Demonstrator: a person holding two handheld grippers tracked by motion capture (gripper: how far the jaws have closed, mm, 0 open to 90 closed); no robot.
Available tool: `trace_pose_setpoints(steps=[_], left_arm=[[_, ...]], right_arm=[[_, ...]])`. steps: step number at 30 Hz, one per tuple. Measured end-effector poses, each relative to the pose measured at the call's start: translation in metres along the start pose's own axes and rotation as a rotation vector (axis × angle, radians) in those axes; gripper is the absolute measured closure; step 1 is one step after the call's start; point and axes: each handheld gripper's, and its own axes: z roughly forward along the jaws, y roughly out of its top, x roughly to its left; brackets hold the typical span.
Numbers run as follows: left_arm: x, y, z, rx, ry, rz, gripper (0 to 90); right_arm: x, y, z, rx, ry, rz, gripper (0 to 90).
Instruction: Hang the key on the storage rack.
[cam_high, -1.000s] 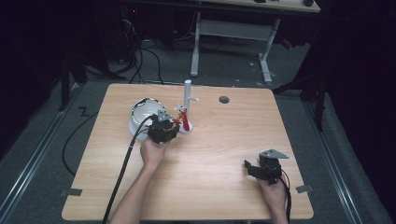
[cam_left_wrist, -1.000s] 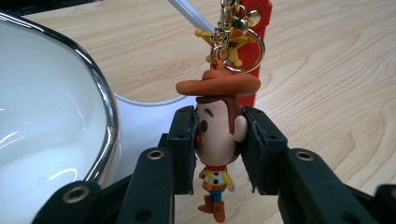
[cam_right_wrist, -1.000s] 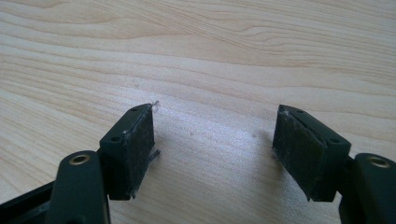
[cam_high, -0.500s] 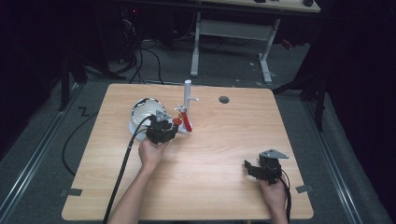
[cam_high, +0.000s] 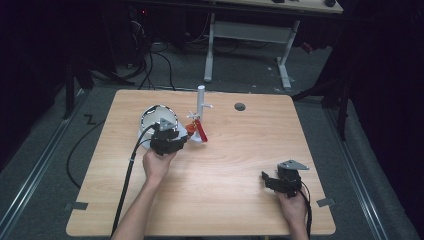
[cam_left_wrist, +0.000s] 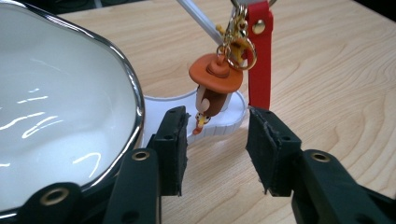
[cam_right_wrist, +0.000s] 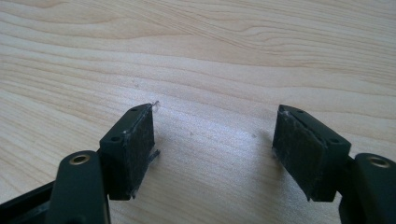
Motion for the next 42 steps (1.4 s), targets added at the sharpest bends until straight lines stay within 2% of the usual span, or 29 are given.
trace_pose_setpoints(steps=[10, 15, 23, 42], left_arm=[[0.002, -0.002, -0.015, -0.03, 0.0, 0.002, 54.1], [0.003, -0.002, -0.022, -0.021, -0.002, 0.024, 54.2], [0.003, -0.002, -0.033, -0.044, -0.011, 0.027, 52.3], [0.006, -0.007, -0.056, -0.068, 0.0, 0.011, 47.1]], right_arm=[[0.0, 0.0, 0.0, 0.0, 0.0, 0.0, 29.7], [0.0, 0.0, 0.0, 0.0, 0.0, 0.001, 29.7], [0.0, 0.0, 0.0, 0.0, 0.0, 0.001, 29.7], [0.0, 0.0, 0.0, 0.0, 0.0, 0.001, 29.7]])
